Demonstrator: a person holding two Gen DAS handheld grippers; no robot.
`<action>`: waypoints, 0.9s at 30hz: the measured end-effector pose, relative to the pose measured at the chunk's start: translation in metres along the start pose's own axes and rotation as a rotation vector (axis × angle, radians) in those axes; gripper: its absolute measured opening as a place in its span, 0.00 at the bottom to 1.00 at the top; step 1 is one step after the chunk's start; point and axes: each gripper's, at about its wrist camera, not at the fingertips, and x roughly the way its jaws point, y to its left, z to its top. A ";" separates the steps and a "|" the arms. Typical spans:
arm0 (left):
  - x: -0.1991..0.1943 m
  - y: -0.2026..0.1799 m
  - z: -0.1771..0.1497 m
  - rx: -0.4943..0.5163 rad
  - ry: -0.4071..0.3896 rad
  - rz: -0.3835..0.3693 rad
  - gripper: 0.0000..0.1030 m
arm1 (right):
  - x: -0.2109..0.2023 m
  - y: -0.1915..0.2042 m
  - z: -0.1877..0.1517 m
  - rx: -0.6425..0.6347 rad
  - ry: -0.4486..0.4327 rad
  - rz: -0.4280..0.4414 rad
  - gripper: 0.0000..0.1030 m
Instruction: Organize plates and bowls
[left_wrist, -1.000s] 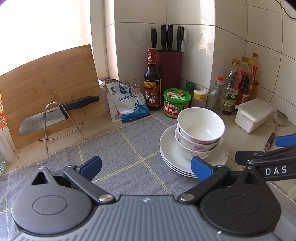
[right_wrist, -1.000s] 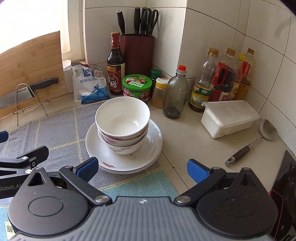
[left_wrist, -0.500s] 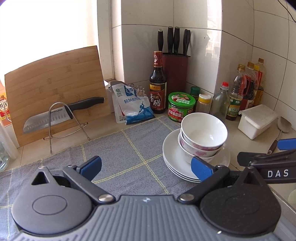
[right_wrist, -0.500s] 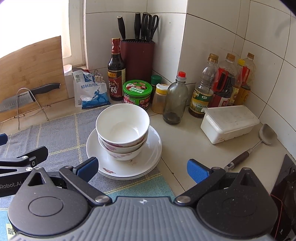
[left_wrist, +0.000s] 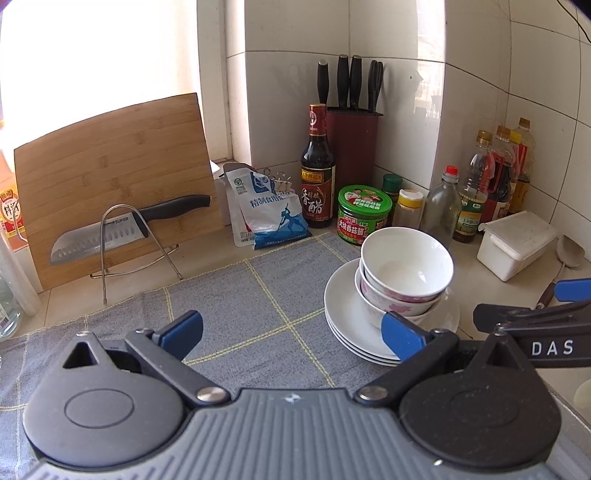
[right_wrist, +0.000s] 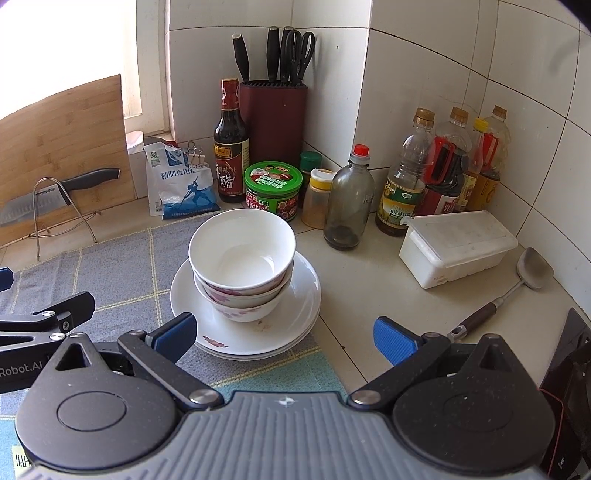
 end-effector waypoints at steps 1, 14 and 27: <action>0.000 0.000 0.000 0.000 -0.001 0.000 0.99 | 0.000 0.000 0.000 0.000 -0.002 0.000 1.00; -0.001 0.001 0.000 -0.005 0.001 -0.005 0.99 | -0.002 0.000 0.001 -0.003 -0.004 -0.002 1.00; -0.001 0.001 0.000 -0.005 0.000 -0.004 0.99 | -0.003 -0.001 0.001 -0.006 -0.009 -0.005 1.00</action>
